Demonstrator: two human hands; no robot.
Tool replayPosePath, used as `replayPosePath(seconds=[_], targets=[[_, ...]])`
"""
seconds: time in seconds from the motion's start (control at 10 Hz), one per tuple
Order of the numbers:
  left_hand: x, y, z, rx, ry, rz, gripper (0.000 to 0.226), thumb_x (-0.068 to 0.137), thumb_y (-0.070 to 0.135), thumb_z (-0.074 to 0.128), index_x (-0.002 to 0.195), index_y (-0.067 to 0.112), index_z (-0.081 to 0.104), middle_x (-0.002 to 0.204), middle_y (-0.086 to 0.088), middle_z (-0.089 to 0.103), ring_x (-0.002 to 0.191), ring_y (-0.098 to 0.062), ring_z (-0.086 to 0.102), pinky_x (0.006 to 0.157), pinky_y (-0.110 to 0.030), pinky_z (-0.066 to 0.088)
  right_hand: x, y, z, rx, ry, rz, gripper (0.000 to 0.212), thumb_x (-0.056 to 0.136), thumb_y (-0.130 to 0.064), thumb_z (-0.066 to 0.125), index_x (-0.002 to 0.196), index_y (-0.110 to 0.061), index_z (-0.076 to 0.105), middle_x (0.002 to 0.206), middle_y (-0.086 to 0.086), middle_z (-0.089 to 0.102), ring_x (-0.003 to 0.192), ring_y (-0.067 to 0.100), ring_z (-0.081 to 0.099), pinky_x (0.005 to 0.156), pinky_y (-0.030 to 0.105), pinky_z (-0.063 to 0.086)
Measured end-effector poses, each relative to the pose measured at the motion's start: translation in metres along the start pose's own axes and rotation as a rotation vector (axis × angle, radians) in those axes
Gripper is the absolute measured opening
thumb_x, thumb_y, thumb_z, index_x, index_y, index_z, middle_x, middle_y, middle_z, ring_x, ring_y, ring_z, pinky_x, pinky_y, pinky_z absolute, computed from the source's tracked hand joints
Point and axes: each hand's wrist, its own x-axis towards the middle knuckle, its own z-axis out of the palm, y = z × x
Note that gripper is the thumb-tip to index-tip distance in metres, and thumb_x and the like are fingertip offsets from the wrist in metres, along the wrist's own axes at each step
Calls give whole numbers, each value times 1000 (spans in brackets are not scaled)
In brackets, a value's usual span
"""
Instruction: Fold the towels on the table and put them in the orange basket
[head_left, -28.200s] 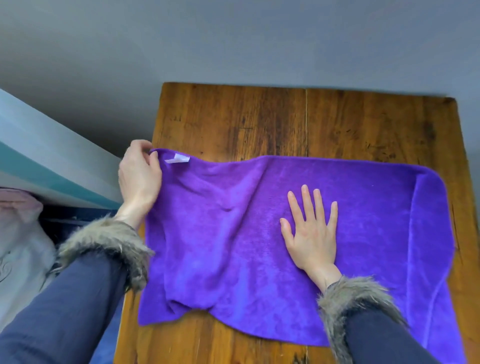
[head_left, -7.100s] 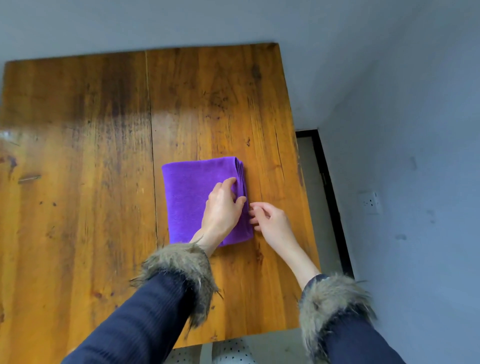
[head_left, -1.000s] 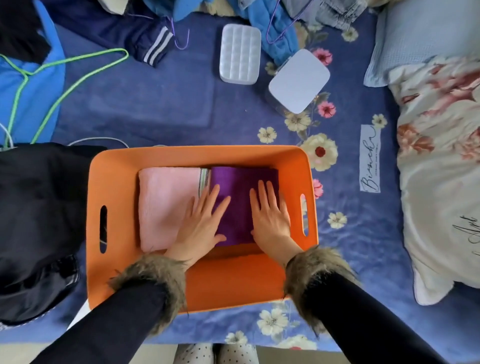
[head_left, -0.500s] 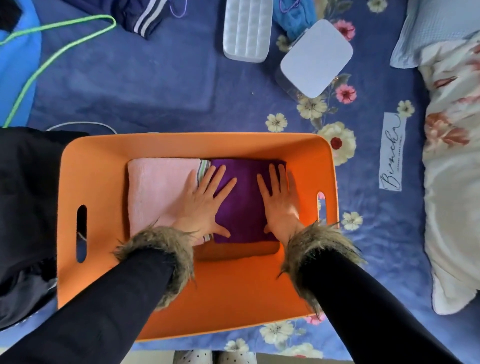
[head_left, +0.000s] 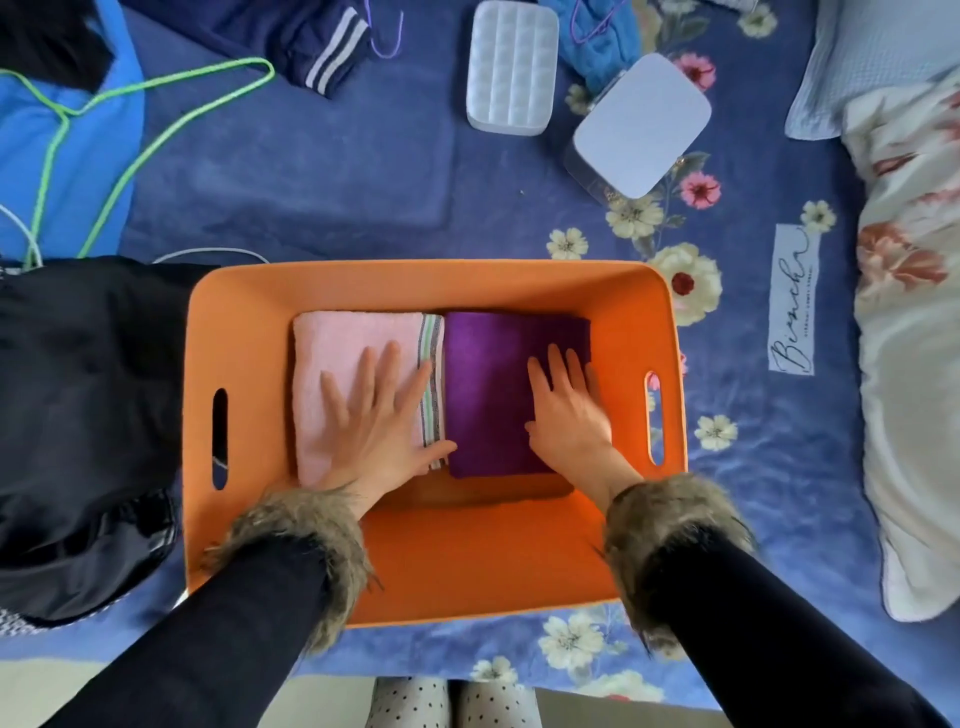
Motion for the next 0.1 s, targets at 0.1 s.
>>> replayPosePath(seconds=[0.1], targets=[[-4, -9, 6, 53, -42, 17, 103, 68, 84, 35, 146, 35, -12, 154, -3, -26, 139, -26, -28, 100, -66, -19, -14, -7, -14, 351, 92, -12, 76, 91, -28, 55, 148, -13, 8, 157, 11, 8, 145, 26, 5, 118, 38, 5]])
